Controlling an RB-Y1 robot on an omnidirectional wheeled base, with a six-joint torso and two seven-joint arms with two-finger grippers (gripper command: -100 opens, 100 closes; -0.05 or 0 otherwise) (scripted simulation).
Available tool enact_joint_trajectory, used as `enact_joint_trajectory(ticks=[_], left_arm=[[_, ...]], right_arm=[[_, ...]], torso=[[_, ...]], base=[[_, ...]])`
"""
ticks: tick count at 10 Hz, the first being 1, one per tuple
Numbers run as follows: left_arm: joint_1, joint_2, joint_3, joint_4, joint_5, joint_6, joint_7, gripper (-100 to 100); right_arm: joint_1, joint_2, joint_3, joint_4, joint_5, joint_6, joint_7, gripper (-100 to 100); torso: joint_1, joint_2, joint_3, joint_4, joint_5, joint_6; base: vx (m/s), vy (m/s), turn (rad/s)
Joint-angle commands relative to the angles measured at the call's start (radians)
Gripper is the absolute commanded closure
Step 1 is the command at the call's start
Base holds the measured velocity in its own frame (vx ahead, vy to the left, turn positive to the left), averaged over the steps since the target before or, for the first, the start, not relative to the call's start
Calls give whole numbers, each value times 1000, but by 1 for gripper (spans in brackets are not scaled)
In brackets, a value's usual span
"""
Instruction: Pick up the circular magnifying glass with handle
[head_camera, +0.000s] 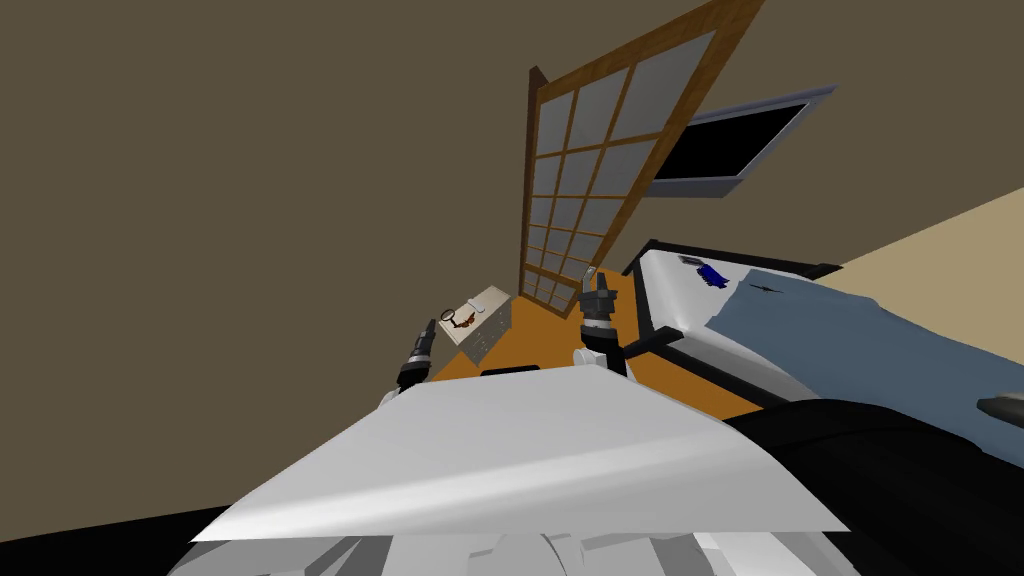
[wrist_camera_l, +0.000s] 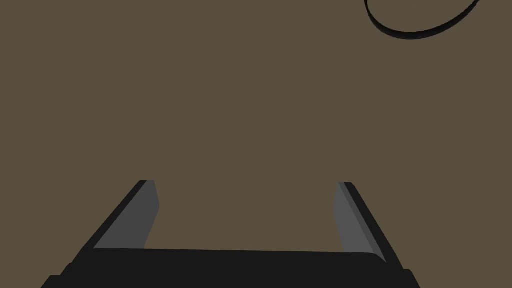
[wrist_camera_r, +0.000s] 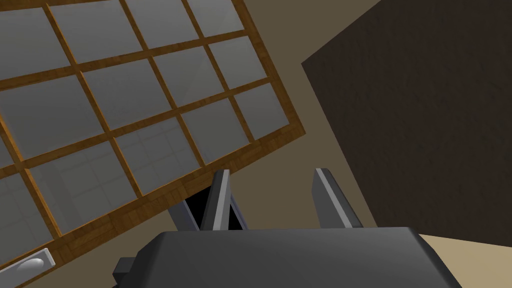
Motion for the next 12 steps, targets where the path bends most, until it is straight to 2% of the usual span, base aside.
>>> enact_joint_trajectory(ticks=[1, 4, 6, 9, 10, 11, 12], left_arm=[[-9, 6, 10, 50, 0, -9, -11, -100], [-43, 9, 44, 144, -3, -40, -57, -100], [-43, 9, 44, 181, -3, -40, -57, -100], [-77, 9, 78, 278, -3, -70, -101, -100], [-77, 9, 78, 307, -3, -70, -101, -100], [-95, 8, 95, 350, -2, -85, -122, -100], [-95, 8, 95, 368, -2, -85, -122, -100]], right_arm=[[0, 0, 0, 0, 0, 0, 0, 0], [0, 0, 0, 0, 0, 0, 0, 0], [0, 0, 0, 0, 0, 0, 0, 0], [0, 0, 0, 0, 0, 0, 0, 0], [0, 0, 0, 0, 0, 0, 0, 0], [0, 0, 0, 0, 0, 0, 0, 0], [0, 0, 0, 0, 0, 0, 0, 0]], torso=[[0, 0, 0, 0, 0, 0], [1, 0, 0, 0, 0, -1], [1, 0, 0, 0, 0, -1], [1, 0, 0, 0, 0, -1], [1, -1, 0, 0, 0, 0], [1, -1, 0, 0, 0, -1], [1, -1, 0, 0, 0, 0]], base=[[4, -2, -109], [7, 0, -135], [6, 4, -37], [10, 5, -135], [11, 12, -84], [12, 12, -135], [11, 16, -67]])
